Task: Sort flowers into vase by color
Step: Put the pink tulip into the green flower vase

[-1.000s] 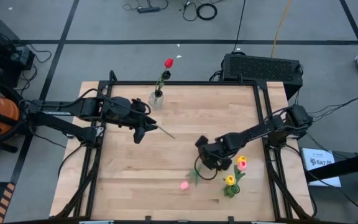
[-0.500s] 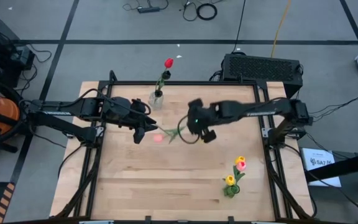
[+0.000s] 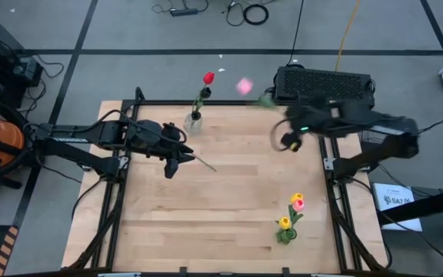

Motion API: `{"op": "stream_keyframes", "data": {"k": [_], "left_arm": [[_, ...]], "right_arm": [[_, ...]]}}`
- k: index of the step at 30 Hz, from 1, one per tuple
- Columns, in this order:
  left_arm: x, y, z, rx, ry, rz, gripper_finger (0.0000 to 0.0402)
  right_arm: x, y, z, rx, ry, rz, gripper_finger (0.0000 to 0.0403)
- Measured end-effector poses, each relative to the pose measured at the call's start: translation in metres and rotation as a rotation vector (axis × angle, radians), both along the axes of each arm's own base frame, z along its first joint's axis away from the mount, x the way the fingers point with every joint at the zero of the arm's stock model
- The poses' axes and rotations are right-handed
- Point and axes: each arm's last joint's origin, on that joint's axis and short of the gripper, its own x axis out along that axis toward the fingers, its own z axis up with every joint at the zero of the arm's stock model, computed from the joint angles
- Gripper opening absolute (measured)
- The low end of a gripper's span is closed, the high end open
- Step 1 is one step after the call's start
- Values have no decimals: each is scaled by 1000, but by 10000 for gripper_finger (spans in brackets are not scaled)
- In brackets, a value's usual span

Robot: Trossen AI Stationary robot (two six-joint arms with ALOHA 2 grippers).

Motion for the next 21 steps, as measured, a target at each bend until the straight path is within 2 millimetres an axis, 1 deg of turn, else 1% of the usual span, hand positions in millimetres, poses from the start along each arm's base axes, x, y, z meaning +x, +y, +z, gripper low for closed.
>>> {"op": "stream_keyframes", "data": {"k": [1, 3, 8, 11, 13, 15, 21], "left_arm": [[0, 0, 0, 1, 0, -1, 134], [0, 0, 0, 2, 0, -1, 134], [0, 0, 0, 22, 0, -14, 134], [0, 0, 0, 21, 0, -13, 134], [0, 0, 0, 21, 0, -13, 134], [0, 0, 0, 21, -1, -14, 134], [0, 0, 0, 21, -1, -13, 134]], "right_arm": [[-10, 2, 6, 28, -79, -48, 0], [-29, 8, 18, 66, -225, -82, 0], [-63, 23, 51, 137, -612, -28, 0], [-74, 31, 67, 218, -812, 14, 0], [-75, 37, 76, 277, -914, 52, 0], [-70, 44, 82, 314, -977, 100, 0], [-38, 74, 89, 395, -1074, 193, 0]]}}
